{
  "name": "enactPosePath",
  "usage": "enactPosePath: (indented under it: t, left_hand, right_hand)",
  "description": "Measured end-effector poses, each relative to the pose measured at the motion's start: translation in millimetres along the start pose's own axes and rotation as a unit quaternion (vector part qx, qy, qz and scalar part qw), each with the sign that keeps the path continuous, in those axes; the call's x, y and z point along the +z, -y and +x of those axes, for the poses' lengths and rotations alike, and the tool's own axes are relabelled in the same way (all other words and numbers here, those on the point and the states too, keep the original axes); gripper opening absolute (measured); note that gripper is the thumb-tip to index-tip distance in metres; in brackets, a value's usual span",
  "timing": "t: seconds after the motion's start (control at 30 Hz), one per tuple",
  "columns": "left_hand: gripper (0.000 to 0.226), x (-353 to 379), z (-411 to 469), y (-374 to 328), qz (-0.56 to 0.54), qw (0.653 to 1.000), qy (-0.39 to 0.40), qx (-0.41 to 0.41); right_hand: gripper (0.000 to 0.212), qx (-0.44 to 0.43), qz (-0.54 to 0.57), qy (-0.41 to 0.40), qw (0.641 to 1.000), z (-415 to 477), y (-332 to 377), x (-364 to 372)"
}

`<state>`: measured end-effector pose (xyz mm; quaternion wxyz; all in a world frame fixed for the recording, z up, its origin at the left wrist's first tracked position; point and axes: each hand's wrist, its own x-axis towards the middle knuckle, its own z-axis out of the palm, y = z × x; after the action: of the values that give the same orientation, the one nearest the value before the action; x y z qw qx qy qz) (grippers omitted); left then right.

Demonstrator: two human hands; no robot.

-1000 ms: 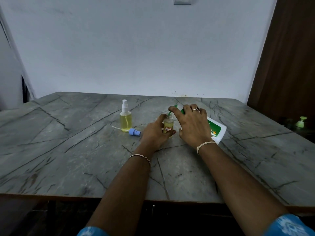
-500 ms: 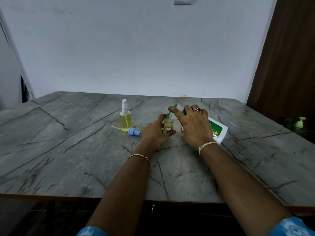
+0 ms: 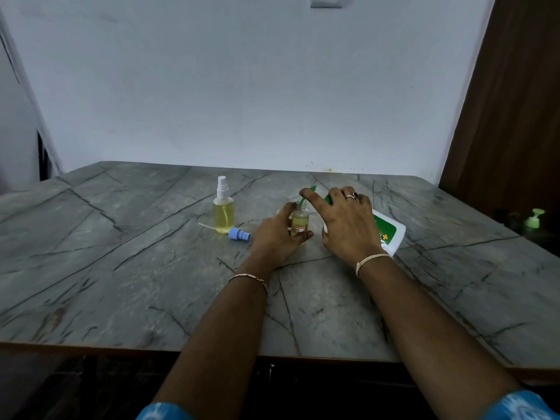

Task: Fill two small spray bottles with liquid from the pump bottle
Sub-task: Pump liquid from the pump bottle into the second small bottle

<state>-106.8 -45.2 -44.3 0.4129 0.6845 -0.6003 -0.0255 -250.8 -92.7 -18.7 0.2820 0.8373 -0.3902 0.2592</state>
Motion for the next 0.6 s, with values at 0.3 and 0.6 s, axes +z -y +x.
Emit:
enactPosePath:
  t: [0.3,0.6]
  left_hand:
    - [0.067,0.5,0.8,0.5,0.004,1.0,0.007,-0.002]
    - [0.066,0.2,0.5,-1.1,-0.003,1.0,0.002,-0.002]
  right_hand:
    - [0.078,0.012,0.01,0.017,1.0,2.3,4.2,-4.5]
    - [0.084,0.002,-0.011,0.001,1.0,-0.3,3.9,-1.8]
